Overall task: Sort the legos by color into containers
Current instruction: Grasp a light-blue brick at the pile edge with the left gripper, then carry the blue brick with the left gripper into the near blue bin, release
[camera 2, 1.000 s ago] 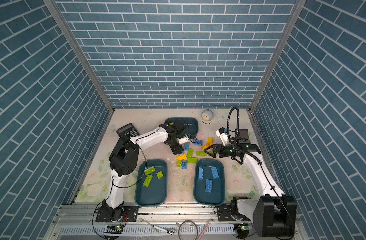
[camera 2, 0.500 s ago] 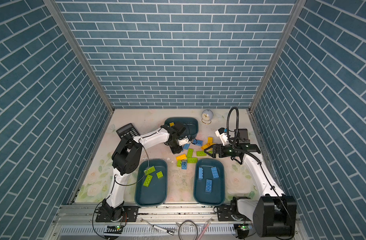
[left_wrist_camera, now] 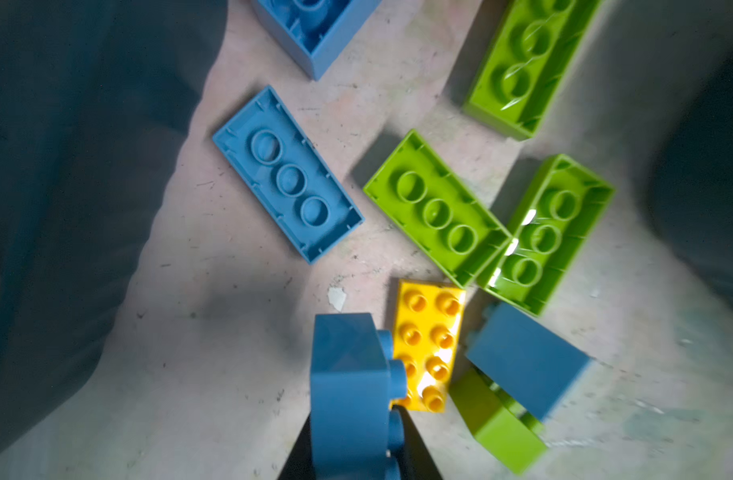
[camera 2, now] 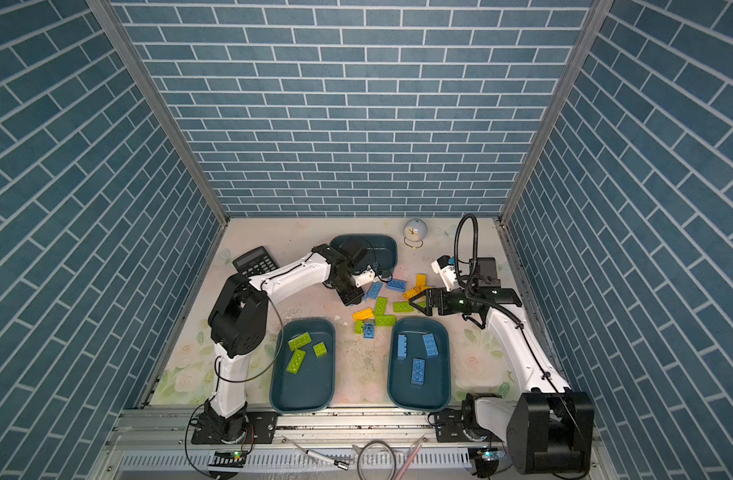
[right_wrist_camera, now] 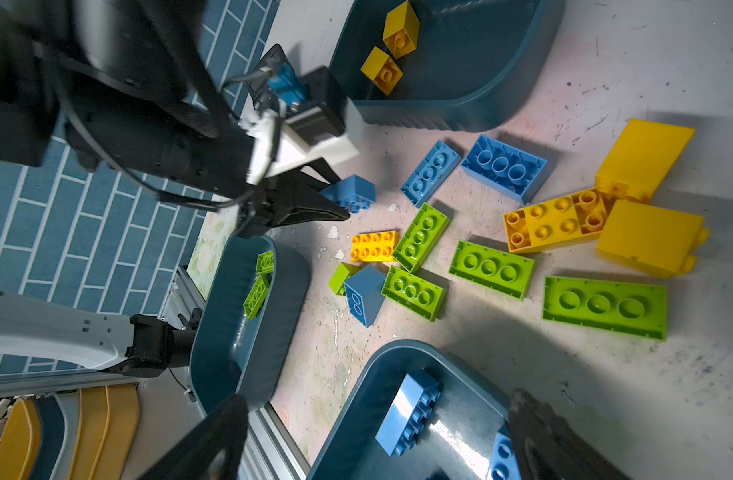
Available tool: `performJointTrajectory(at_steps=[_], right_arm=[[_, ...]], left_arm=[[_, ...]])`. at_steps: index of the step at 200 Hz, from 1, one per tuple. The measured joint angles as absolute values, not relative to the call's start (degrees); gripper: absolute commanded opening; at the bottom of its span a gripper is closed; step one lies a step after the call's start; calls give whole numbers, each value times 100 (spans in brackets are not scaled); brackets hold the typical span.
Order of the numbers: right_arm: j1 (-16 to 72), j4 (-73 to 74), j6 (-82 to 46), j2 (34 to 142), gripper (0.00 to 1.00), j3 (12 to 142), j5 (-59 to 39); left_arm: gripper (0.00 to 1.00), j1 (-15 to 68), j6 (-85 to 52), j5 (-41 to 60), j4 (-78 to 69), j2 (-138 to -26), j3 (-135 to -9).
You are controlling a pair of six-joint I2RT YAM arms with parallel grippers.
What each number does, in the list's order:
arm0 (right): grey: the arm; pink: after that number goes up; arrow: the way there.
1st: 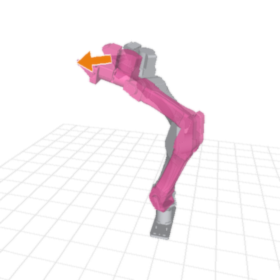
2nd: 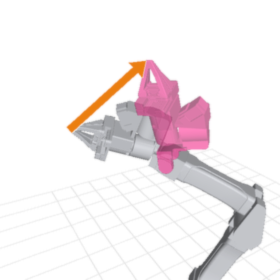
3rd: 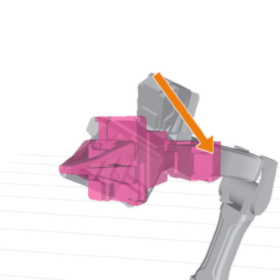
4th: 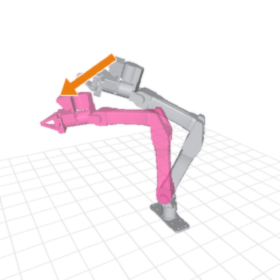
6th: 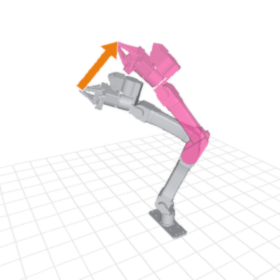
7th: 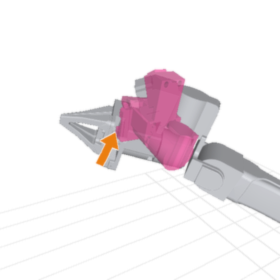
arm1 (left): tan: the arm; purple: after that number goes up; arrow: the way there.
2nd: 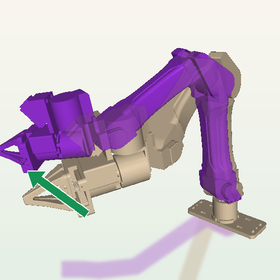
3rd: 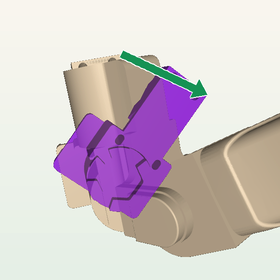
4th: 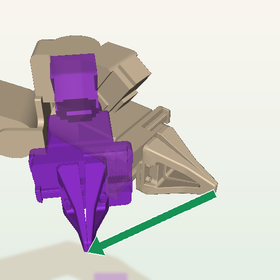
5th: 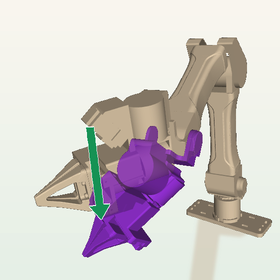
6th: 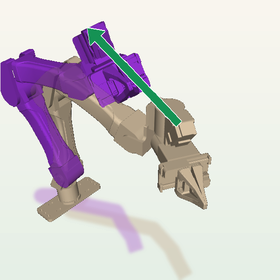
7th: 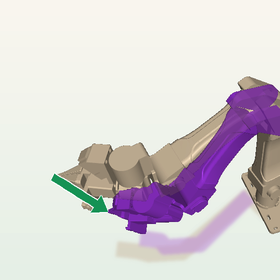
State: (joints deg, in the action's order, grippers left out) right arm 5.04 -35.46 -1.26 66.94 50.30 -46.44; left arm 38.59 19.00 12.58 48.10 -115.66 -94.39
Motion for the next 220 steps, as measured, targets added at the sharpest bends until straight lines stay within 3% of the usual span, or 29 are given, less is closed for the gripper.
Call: performJointTrajectory(at_steps=[40,96,157,220], right_arm=[[504,-3562,-126,6724,97,5030,-4521],[454,-3750,-121,6834,97,5030,-4254],[410,-3822,-121,6827,97,5030,-4117],[344,-3883,-102,6768,97,5030,-3977]], left_arm=[[23,4132,786,1728,4598,-10678,-9039],[22,5041,-864,2106,3863,-10287,-8460],[23,5693,-2862,2281,2515,-10427,-8171],[28,5848,-3520,2477,2281,-11209,-8340]])
